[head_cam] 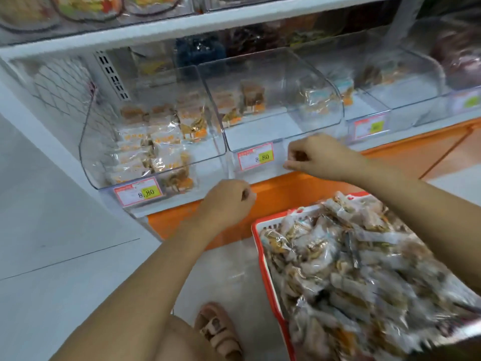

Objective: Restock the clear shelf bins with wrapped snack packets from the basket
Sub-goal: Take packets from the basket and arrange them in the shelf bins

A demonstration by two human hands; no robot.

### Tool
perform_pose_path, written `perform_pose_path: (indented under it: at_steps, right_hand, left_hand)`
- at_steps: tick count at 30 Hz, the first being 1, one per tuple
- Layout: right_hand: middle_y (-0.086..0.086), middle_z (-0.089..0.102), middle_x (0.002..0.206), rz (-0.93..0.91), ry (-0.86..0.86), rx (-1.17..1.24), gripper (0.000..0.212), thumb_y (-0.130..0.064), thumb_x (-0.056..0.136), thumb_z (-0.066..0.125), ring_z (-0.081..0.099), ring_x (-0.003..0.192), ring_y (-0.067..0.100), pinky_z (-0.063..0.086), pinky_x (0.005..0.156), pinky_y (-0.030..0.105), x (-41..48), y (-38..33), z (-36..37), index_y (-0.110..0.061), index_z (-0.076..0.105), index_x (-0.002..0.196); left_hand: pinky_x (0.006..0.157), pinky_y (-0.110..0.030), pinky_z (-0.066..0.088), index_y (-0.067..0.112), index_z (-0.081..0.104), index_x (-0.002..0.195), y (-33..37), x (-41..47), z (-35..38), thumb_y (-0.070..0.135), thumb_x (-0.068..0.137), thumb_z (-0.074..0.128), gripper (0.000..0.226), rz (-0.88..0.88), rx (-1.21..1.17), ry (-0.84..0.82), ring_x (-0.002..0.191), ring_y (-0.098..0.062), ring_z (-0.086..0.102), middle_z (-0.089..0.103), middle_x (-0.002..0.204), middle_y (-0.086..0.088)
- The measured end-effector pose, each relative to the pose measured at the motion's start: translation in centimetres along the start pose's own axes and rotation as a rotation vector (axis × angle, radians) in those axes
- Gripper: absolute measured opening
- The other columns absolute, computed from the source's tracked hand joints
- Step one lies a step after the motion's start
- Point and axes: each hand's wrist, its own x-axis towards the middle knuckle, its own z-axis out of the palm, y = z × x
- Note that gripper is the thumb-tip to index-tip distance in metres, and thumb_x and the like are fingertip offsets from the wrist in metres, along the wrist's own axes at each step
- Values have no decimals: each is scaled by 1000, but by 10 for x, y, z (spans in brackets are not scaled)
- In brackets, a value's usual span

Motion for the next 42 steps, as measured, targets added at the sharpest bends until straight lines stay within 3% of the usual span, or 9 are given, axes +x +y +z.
perform_pose_path:
  at_steps: [4, 8, 11, 18, 24, 28, 34, 39, 42]
  right_hand:
    - [-10, 59, 78, 183, -405, -32, 11, -28, 85, 69, 56, 77, 13, 37, 58, 22, -52, 45, 49, -18, 67, 90]
    - [-8, 61, 118, 224, -641, 181, 56, -35, 76, 79, 56, 108, 15, 46, 93, 29, -92, 49, 91, -24, 56, 125]
    - [-7, 57, 127, 192, -695, 156, 65, -30, 73, 81, 53, 116, 16, 44, 97, 29, -108, 42, 119, -25, 51, 131]
    - [-5, 63, 112, 183, -574, 51, 39, -24, 77, 79, 55, 95, 13, 42, 73, 19, -109, 34, 107, -18, 67, 113]
    - [-6, 62, 96, 30, -115, 72, 24, -18, 78, 78, 54, 82, 12, 47, 74, 27, -100, 22, 43, -20, 72, 101]
    - [-1, 59, 88, -305, 291, 28, 6, -15, 83, 71, 53, 82, 18, 49, 64, 33, -103, 7, 31, -13, 70, 88]
    - [-3, 55, 113, -278, 450, 210, 23, -10, 81, 73, 50, 107, 8, 40, 90, 14, -101, -1, 14, -15, 68, 102]
    - [-12, 54, 123, 36, 488, 911, 47, -23, 78, 76, 55, 114, 8, 52, 89, 27, -87, -14, -12, -32, 54, 118]
    - [-10, 58, 122, 156, 331, 1019, 74, -35, 61, 78, 62, 106, 4, 53, 87, 28, -70, -13, -29, -32, 48, 129]
  left_hand:
    - [69, -32, 46, 9, 65, 92, 10, -10, 59, 23, 96, 48, 22, -8, 72, -338, 84, -21, 58, 66, 95, -7]
    - [62, -25, 39, 13, 63, 106, 17, -19, 94, 15, 96, 46, 20, -65, -5, -602, 91, -25, 58, 60, 102, -6]
    - [55, -26, 33, 4, 63, 98, 13, -20, 108, 14, 95, 46, 20, -143, 28, -655, 83, -26, 53, 59, 97, -15]
    - [56, -24, 41, 13, 58, 78, 26, -19, 104, 24, 98, 47, 24, -332, -178, -606, 63, -13, 47, 52, 71, -2]
    - [84, -37, 55, -3, 65, 105, 37, -18, 86, 57, 93, 43, 65, -692, -956, -689, 84, -27, 67, 68, 100, -19]
    - [73, -30, 57, 1, 66, 104, 57, -10, 61, 57, 85, 52, 60, -595, -1538, -618, 83, -24, 70, 70, 97, -19]
    - [70, -22, 57, 9, 63, 106, 63, -5, -8, 12, 81, 68, 26, -296, -1277, -256, 75, -15, 69, 72, 95, -10]
    - [66, -19, 57, 18, 65, 98, 54, -4, -48, 1, 77, 71, 27, -141, -1057, -122, 78, -9, 70, 72, 90, 3]
    - [67, -20, 57, 18, 64, 99, 54, -1, -55, 6, 73, 75, 31, -113, -986, -69, 83, -12, 71, 72, 98, -3]
